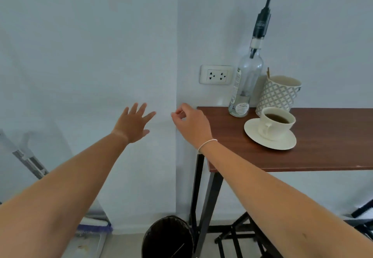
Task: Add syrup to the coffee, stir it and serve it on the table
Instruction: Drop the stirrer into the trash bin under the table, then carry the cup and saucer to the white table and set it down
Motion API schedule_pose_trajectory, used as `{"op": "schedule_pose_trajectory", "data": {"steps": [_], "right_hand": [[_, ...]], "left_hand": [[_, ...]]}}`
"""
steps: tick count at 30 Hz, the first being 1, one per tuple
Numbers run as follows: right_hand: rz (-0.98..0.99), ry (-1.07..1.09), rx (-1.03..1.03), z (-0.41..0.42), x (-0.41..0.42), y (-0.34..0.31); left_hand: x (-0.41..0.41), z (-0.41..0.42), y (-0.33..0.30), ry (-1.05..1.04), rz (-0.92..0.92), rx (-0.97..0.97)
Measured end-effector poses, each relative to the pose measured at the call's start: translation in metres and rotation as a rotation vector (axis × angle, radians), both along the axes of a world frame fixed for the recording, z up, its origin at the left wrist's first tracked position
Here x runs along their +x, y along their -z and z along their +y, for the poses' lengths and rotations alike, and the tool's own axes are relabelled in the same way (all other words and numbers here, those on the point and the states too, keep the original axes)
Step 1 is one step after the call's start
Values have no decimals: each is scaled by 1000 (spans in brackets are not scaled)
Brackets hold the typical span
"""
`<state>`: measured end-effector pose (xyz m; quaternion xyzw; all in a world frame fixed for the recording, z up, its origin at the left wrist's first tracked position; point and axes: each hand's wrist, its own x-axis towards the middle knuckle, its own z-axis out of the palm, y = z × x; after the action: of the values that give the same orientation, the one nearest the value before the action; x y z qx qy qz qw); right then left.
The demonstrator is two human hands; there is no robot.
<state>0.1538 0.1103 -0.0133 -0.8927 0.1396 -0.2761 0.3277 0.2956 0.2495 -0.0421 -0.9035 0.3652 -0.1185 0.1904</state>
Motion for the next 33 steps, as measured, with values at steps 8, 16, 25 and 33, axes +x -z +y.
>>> {"op": "schedule_pose_trajectory", "data": {"steps": [8, 16, 25, 33], "right_hand": [[-142, -21, -48, -97, -50, -60], [-199, 2, -42, -235, -119, -69], [-66, 111, 100, -327, -154, -35], [195, 64, 213, -328, -146, 14]], "left_hand": [[-64, -62, -39, -112, 166, -370], [-150, -156, -46, -184, 339, -632], [-211, -222, -39, -335, 517, -891], [-229, -243, -17, -527, 805, -991]]}}
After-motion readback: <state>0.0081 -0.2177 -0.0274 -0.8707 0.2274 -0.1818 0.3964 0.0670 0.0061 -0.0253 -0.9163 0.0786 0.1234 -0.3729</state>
